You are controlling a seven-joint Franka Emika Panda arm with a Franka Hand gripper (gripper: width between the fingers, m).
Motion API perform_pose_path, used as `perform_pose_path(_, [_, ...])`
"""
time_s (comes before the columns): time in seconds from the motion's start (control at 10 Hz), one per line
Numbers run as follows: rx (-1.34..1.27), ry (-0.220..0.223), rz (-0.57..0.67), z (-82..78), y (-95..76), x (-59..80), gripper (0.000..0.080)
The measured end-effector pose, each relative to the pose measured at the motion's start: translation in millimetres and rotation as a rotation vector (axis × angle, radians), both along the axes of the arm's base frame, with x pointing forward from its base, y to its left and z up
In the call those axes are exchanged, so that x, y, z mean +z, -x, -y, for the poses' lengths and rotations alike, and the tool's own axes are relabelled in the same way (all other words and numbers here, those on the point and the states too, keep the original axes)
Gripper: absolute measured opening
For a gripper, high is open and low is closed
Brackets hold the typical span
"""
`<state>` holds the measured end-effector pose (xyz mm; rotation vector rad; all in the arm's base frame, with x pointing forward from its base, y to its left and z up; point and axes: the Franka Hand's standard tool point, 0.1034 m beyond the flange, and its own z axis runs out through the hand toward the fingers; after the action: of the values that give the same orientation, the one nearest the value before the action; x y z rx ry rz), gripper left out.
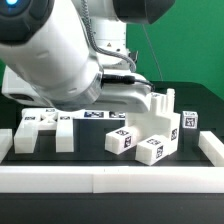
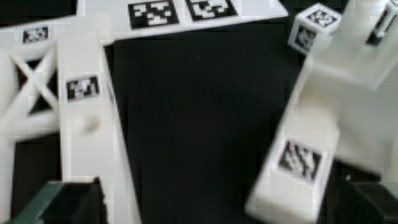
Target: Assemble chair
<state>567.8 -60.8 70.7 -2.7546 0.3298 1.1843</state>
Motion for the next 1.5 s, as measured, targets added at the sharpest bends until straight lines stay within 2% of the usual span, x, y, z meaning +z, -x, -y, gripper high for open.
perform_pose_path(0.1, [0.0,0.005,0.066,-1.4,0.9,4.1,0.0649])
perform_pose_path(0.2, [0.035,-0.001,0.19,2.2,-5.4,3.1,0.0649])
perform_pose_path(0.3, [0.061,-0.006,0.301,7.9,-4.8,6.1,0.0649])
perform_pose_path(0.4, [0.099,-0.018,0.399,14.7,0.2,7.2,0.0649])
perform_pose_path(0.5, [0.108,-0.01,0.46,17.7,5.7,9.9,0.0649])
perform_pose_path(0.6, [0.117,0.021,0.555,21.1,5.4,11.1,0.0649])
perform_pose_path(0.7, [0.115,0.039,0.599,22.4,7.5,10.9,0.0649])
perform_pose_path(0.9, [0.11,0.105,0.75,30.6,1.0,9.6,0.0649])
perform_pose_path(1.2, [0.178,0.101,0.791,46.3,19.0,5.3,0.0649])
perform_pose_path(1.5, [0.256,0.076,0.788,50.1,50.8,-8.4,0.0649])
